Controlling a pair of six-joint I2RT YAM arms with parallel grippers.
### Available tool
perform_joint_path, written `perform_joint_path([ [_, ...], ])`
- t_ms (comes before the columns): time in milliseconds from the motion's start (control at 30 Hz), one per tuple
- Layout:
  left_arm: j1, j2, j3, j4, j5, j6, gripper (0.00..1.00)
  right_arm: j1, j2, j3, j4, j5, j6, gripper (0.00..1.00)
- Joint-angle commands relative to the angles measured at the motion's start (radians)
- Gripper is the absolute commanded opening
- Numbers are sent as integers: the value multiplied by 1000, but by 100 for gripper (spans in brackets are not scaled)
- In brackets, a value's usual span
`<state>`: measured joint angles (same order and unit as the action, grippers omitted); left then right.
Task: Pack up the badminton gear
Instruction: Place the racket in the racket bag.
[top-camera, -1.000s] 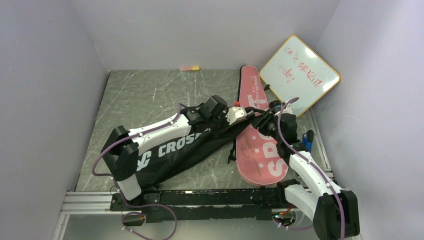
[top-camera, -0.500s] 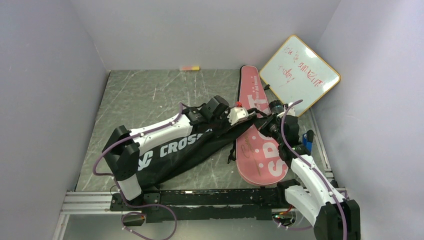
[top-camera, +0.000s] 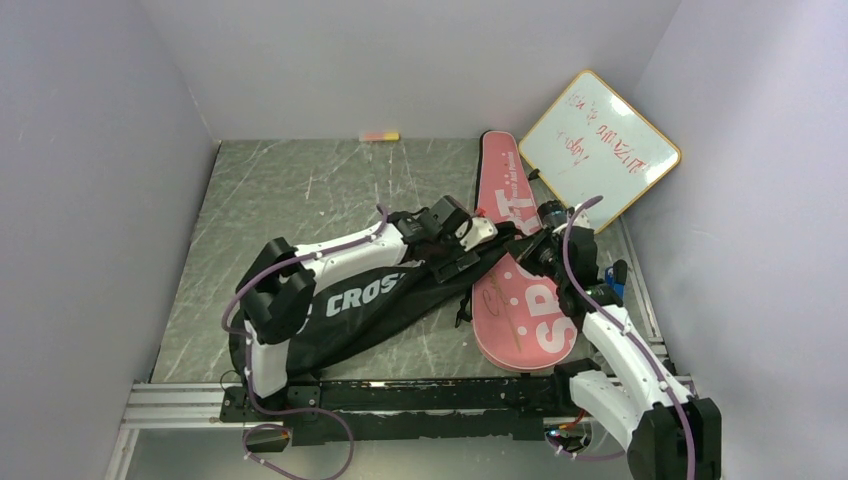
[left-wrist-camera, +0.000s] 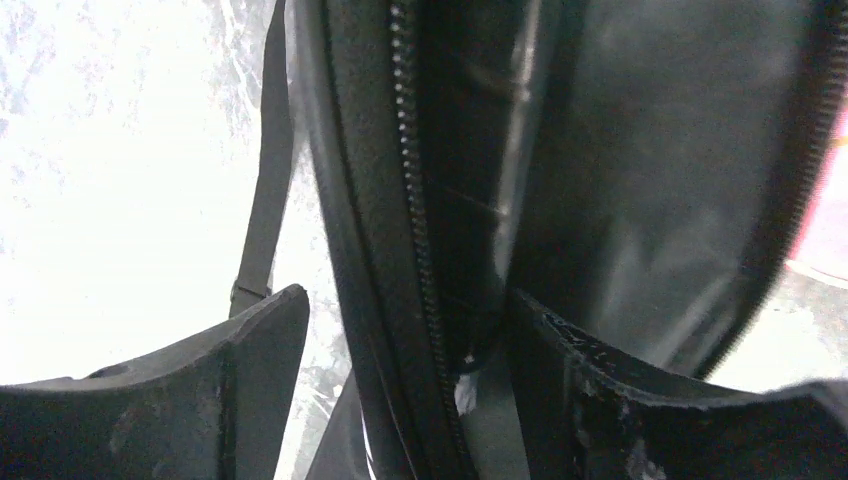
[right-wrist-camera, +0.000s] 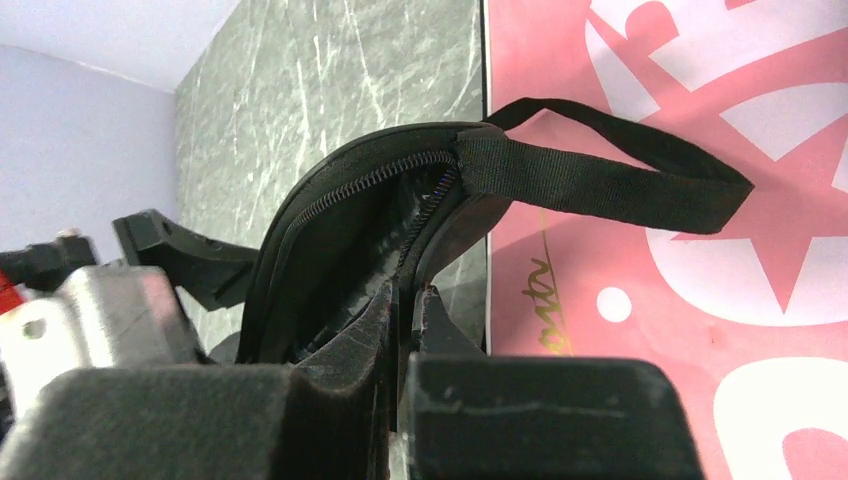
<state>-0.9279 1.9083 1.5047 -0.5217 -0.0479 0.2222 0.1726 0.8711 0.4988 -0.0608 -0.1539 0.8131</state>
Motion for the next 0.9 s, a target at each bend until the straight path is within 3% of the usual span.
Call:
perform_joint_path([
  [0, 3, -109, -2, 26, 145, -6, 78, -5, 36, 78, 64, 35, 13, 0],
  [300, 4, -212, -37, 66, 413, 31, 87, -5, 155, 149, 17, 116, 119, 0],
  [633, 4, -256, -67, 87, 66, -2, 81, -40, 365, 337, 23, 264, 127, 0],
  [800, 43, -336, -104, 71, 34, -100, 83, -127, 397, 407, -75, 387, 165, 0],
  [833, 57, -363, -121, 71, 38, -125, 83, -142, 386, 403, -75, 363, 152, 10],
  [867, 71, -394, -139, 70, 50, -160, 82, -146, 371, 390, -73, 339, 136, 27],
])
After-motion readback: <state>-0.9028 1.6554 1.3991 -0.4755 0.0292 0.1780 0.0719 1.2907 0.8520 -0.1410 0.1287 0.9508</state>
